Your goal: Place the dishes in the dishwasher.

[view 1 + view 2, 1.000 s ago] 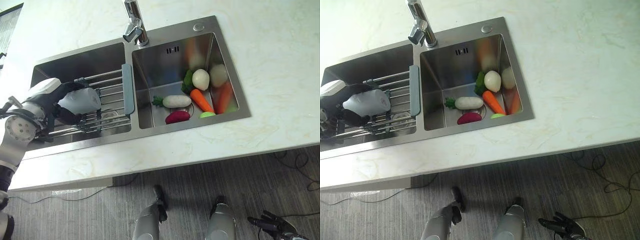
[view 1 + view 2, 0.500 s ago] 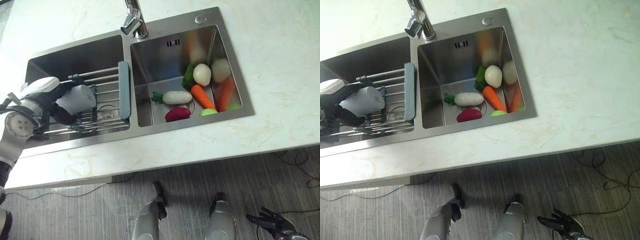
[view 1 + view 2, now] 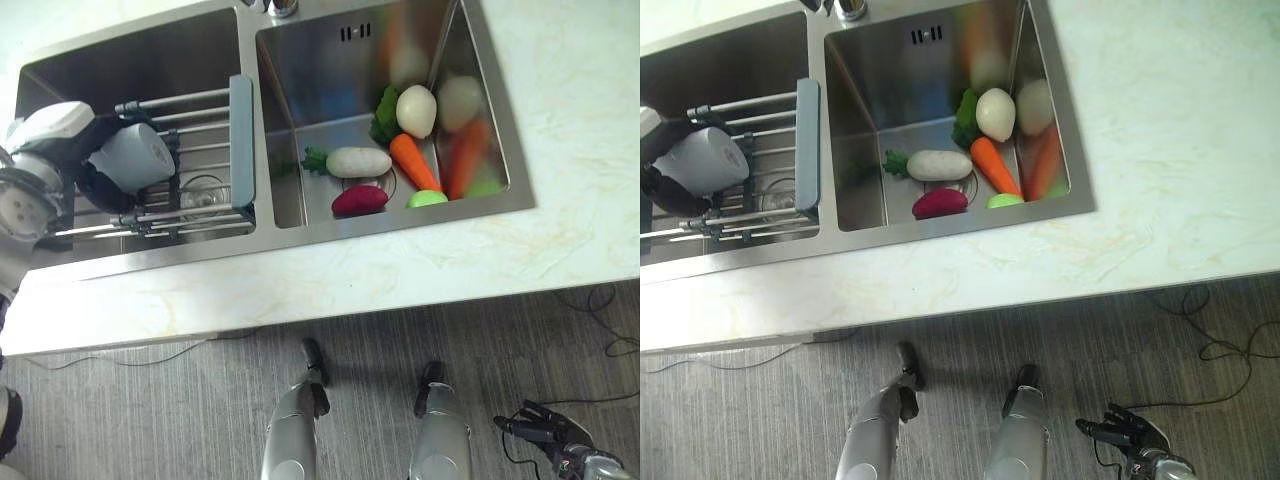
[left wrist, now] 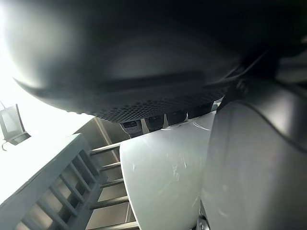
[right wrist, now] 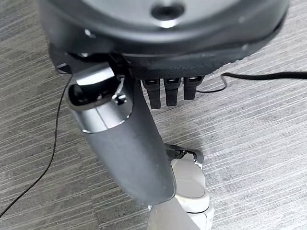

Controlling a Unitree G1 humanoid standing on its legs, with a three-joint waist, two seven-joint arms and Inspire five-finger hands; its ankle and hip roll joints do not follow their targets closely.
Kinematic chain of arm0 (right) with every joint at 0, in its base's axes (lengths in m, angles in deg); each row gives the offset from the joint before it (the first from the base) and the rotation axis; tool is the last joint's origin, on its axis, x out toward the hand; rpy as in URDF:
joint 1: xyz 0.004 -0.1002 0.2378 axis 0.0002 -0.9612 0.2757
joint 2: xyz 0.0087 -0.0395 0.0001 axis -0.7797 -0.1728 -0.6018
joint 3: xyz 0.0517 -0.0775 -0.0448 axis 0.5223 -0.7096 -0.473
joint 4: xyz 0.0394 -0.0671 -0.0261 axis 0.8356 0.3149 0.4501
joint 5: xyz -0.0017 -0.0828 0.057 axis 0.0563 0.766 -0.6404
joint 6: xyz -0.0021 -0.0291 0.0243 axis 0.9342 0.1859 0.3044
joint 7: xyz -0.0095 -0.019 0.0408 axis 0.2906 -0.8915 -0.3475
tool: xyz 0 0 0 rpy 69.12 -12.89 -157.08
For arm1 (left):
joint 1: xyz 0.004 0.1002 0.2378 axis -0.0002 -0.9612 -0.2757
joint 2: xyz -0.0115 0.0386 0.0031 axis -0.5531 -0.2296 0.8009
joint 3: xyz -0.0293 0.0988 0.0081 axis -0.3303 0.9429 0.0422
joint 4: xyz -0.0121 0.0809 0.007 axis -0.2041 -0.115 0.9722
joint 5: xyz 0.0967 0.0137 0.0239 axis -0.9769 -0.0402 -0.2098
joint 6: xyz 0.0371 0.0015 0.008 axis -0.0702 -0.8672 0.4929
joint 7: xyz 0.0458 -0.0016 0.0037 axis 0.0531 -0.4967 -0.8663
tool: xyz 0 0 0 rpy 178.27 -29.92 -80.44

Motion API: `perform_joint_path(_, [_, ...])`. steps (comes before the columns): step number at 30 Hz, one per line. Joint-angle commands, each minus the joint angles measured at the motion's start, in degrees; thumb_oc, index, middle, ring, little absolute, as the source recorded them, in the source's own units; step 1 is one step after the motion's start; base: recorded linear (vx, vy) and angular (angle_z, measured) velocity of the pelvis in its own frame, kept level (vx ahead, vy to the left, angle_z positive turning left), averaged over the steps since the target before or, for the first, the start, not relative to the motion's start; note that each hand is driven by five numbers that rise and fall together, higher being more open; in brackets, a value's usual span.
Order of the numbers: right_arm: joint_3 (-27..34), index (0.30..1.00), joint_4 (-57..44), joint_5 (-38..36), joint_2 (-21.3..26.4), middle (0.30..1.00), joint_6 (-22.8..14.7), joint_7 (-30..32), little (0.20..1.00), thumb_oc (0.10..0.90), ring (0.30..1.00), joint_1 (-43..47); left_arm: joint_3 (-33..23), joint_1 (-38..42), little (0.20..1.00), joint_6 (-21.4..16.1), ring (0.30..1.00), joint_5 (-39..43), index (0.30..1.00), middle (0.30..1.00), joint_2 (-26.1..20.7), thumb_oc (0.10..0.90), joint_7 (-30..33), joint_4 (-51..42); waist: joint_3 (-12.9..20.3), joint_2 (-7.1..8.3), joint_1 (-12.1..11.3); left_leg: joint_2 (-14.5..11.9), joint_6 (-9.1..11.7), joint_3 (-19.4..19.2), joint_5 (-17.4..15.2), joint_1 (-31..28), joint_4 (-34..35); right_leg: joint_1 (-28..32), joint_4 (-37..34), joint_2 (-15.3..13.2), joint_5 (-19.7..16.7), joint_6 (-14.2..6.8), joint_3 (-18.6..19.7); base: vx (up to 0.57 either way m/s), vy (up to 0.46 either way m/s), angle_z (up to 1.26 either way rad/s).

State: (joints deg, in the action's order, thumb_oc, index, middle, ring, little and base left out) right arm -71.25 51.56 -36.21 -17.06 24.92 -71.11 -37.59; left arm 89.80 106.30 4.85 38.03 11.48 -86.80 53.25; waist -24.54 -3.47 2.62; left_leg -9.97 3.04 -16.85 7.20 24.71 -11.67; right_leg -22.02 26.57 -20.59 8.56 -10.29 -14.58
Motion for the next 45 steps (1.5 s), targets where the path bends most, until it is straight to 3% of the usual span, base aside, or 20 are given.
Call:
perform_joint_path(1, [0.8, 0.9, 0.4, -2.1, 2.3, 0.9, -1.6, -0.3, 0.9, 0.8, 0.9, -2.5, 0.4, -1.8, 0.9, 3.9, 0.9, -5.2, 0.9, 0.9, -4.4, 0.8, -0.4, 4.5, 0.0, 1.26, -0.1, -5.0, 5.9, 6.2, -12.2, -0.8, -5.5, 1.3, -9.4, -4.2, -6.2, -4.7, -0.2, 0.0, 0.0, 0.0])
perform_joint_path(2, [0.6, 0.9, 0.0, -2.1, 2.3, 0.9, -1.7, -0.4, 0.9, 0.8, 0.9, -2.4, 0.5, -1.8, 0.3, 3.9, 0.3, -5.9, 0.3, 0.3, -4.3, 0.4, -0.1, 4.7, -0.1, 1.35, 0.0, -5.1, 5.9, 6.1, -12.1, -0.7, -5.5, 1.1, -9.4, -4.1, -6.2, -4.7, -0.2, 0.0, 0.0, 0.0])
perform_joint_path(7, [-0.4, 0.9, -1.1, -2.5, 2.2, 0.9, -1.3, -0.9, 0.9, 0.8, 0.9, -2.0, 1.2, -1.5, 0.3, 4.1, 0.3, -6.5, 0.3, 0.3, -4.2, 0.4, -0.3, 5.0, -0.2, 1.42, 0.0, -5.1, 5.8, 6.3, -12.3, -0.5, -5.5, 1.0, -9.4, -4.0, -6.2, -4.7, -0.3, -0.01, -0.009, 0.0])
perform_joint_path(10, [-0.4, 0.9, -1.0, -3.1, 2.0, 0.9, -1.2, -1.2, 0.9, 0.8, 0.9, -2.4, 0.2, -2.1, 0.3, 5.7, 0.3, 1.1, 0.3, 0.3, -4.0, 0.4, -0.6, 5.4, 0.1, 1.26, 0.0, -4.9, 5.7, 6.1, -12.5, -0.9, -5.5, 1.2, -9.4, -4.0, -6.1, -4.7, -0.3, -0.01, -0.01, 0.01])
perform_joint_path(12, [0.3, 0.9, -0.8, -3.2, 1.8, 0.9, -1.2, -1.5, 0.9, 0.8, 0.9, -3.0, -1.3, -2.7, 0.3, 5.4, 0.3, 1.5, 0.3, 0.3, -3.4, 0.4, -0.5, 5.3, 0.5, 0.95, 0.0, -4.5, 5.5, 6.3, -12.9, -1.4, -5.5, 1.5, -9.4, -4.0, -6.1, -4.7, -0.2, 0.0, -0.02, 0.01])
perform_joint_path(14, [1.0, 0.9, -0.6, -2.4, 1.2, 0.9, -1.1, -1.6, 0.9, 0.8, 0.9, -3.6, -4.6, -5.3, 0.3, 4.6, 0.3, 5.7, 0.3, 0.3, -3.4, 0.4, 2.1, 5.6, 1.5, 0.4, 0.1, -4.1, 5.2, 6.1, -13.4, -2.5, -5.5, 2.4, -9.4, -4.2, -5.9, -4.7, -0.2, 0.03, -0.048, 0.01])
perform_joint_path(17, [1.6, 0.9, 0.7, -1.5, 0.2, 0.9, -1.9, -1.8, 0.9, 0.8, 0.9, -4.9, -11.9, -9.9, 0.3, 2.7, 0.3, 19.3, 0.3, 0.3, -2.7, 0.4, 3.3, 5.5, 3.1, -0.37, -0.3, -3.9, 5.0, 5.9, -13.8, -4.1, -5.5, 4.0, -9.4, -4.2, -5.2, -4.7, -0.2, 0.06, -0.039, 0.0])
perform_joint_path(19, [2.4, 0.9, 1.8, -2.0, -1.4, 0.9, -3.2, -2.3, 0.9, 0.8, 0.9, -6.1, -22.1, -17.0, 0.3, 1.8, 0.3, 30.9, 0.3, 0.3, -0.8, 0.4, 1.5, 3.3, 5.2, -1.25, -1.3, -3.7, 5.0, 6.0, -14.1, -5.4, -5.5, 5.9, -9.4, -4.9, -4.9, -4.7, -0.8, 0.07, -0.111, 0.12])
perform_joint_path(21, [3.0, 0.9, 1.3, -2.0, -2.6, 0.9, -3.1, -2.0, 0.9, 0.8, 0.9, -6.7, -26.1, -20.8, 0.3, -0.5, 0.3, 31.7, 0.3, 0.3, -0.4, 0.4, 1.4, 2.8, 6.4, -1.5, -1.6, -3.7, 5.0, 5.9, -14.3, -6.3, -5.5, 6.8, -9.4, -5.2, -4.9, -4.7, -1.3, 0.05, -0.101, 0.11])
perform_joint_path(25, [3.4, 0.9, 1.8, -2.6, -4.1, 0.9, -2.7, -1.2, 0.9, 0.8, 0.9, -7.9, -31.8, -26.0, 0.3, -5.5, 0.3, 28.4, 0.3, 0.3, -0.9, 0.4, 4.5, 2.8, 8.9, -2.14, -1.6, -4.2, 5.1, 4.8, -14.5, -8.3, -5.5, 9.3, -9.4, -5.6, -4.4, -4.7, -2.5, 0.05, -0.044, 0.1])
perform_joint_path(26, [3.8, 0.9, 3.2, -1.5, -4.3, 0.9, -2.3, -1.0, 0.9, 0.8, 0.9, -8.4, -33.9, -28.2, 0.3, -9.7, 0.3, 22.7, 0.3, 0.3, -3.1, 0.4, 9.7, 2.0, 11.0, -2.87, -1.9, -4.6, 5.3, 4.3, -14.6, -9.7, -5.5, 11.0, -9.4, -5.8, -3.8, -4.7, -3.3, 0.1, -0.028, 0.07])
perform_joint_path(31, [3.8, 0.9, 4.8, -1.6, -5.3, 0.9, -1.9, 0.0, 0.9, 0.8, 0.9, -9.3, -36.5, -30.3, 0.3, -12.7, 0.3, 15.5, 0.3, 0.3, -7.4, 0.4, 16.4, -2.8, 13.8, -3.54, -2.8, -4.9, 5.4, 3.5, -14.7, -11.4, -5.5, 13.5, -9.4, -6.3, -3.3, -4.7, -5.1, 0.07, -0.057, 0.03])
perform_joint_path(32, [3.9, 0.9, 5.5, -1.9, -5.6, 0.9, -1.6, 0.0, 0.9, 0.8, 0.9, -9.6, -37.1, -30.4, 0.3, -13.3, 0.3, 13.3, 0.3, 0.3, -9.4, 0.4, 17.9, -4.6, 14.9, -3.66, -3.3, -4.9, 6.0, 3.9, -15.9, -12.5, -5.5, 14.9, -9.4, -6.4, -2.2, -4.7, -5.3, 0.12, -0.102, 0.13])
perform_joint_path(41, [4.3, 0.9, 6.5, -1.9, -9.2, 0.9, -0.2, 0.2, 0.9, 0.8, 0.9, -11.0, -40.9, -31.5, 0.3, -13.8, 0.3, 8.0, 0.3, 0.3, -16.7, 0.4, 26.7, -14.0, 17.9, -3.23, -5.5, -4.2, 5.7, 4.1, -16.7, -14.0, -5.5, 18.6, -9.4, -6.6, -1.9, -4.7, -7.9, 0.02, -0.093, 0.08])
perform_joint_path(44, [4.8, 0.9, 6.1, -2.0, -11.4, 0.9, -0.4, 0.5, 0.9, 0.8, 0.9, -11.8, -46.1, -35.3, 0.3, -13.1, 0.3, 6.6, 0.3, 0.3, -16.8, 0.4, 32.1, -18.5, 18.8, -2.54, -7.1, -4.2, 5.6, 4.0, -16.8, -14.2, -5.5, 19.7, -9.4, -6.4, -1.7, -4.7, -9.3, -0.05, -0.166, 0.06])
perform_joint_path(45, [4.7, 0.9, 5.0, -2.4, -12.3, 0.9, -0.4, 1.0, 0.9, 0.8, 0.9, -12.1, -50.3, -38.5, 0.3, -12.6, 0.3, 5.4, 0.3, 0.3, -15.7, 0.4, 33.7, -21.0, 19.2, -2.19, -7.6, -4.1, 5.6, 4.1, -16.9, -14.4, -5.5, 20.0, -9.4, -6.1, -1.5, -4.7, -9.6, -0.02, -0.144, 0.02])
